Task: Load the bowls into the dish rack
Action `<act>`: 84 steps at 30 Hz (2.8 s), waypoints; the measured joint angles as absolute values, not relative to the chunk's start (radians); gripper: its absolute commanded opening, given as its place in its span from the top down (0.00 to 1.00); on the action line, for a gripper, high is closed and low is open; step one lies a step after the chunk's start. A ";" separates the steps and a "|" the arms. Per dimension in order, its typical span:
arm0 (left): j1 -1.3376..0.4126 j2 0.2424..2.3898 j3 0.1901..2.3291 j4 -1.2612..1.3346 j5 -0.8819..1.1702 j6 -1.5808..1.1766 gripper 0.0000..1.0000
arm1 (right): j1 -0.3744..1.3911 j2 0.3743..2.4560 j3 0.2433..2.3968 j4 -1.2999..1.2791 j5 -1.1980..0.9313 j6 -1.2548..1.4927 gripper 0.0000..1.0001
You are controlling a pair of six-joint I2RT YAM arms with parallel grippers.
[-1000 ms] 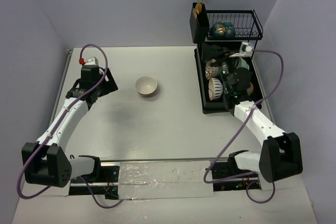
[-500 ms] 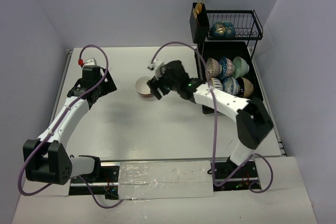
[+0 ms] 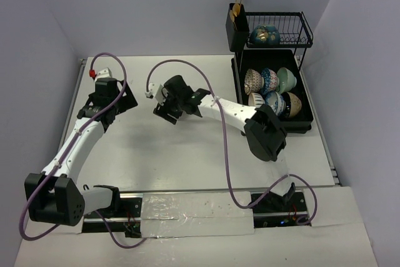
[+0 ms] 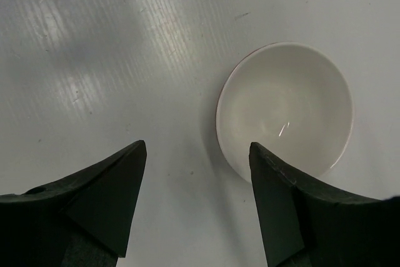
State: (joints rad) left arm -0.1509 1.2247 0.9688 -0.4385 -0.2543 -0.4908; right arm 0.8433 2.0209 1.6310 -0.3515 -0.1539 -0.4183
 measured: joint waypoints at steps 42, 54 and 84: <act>-0.151 1.222 0.969 -0.437 -0.240 -0.490 0.06 | 0.747 1.785 1.595 -0.342 -0.312 -0.278 1.00; -0.151 1.220 0.969 -0.432 -0.236 -0.490 0.06 | 0.254 1.370 1.485 0.179 -0.446 0.154 1.00; -0.151 1.256 0.969 -0.431 -0.214 -0.483 0.06 | -0.215 1.860 1.420 1.082 -0.242 0.938 1.00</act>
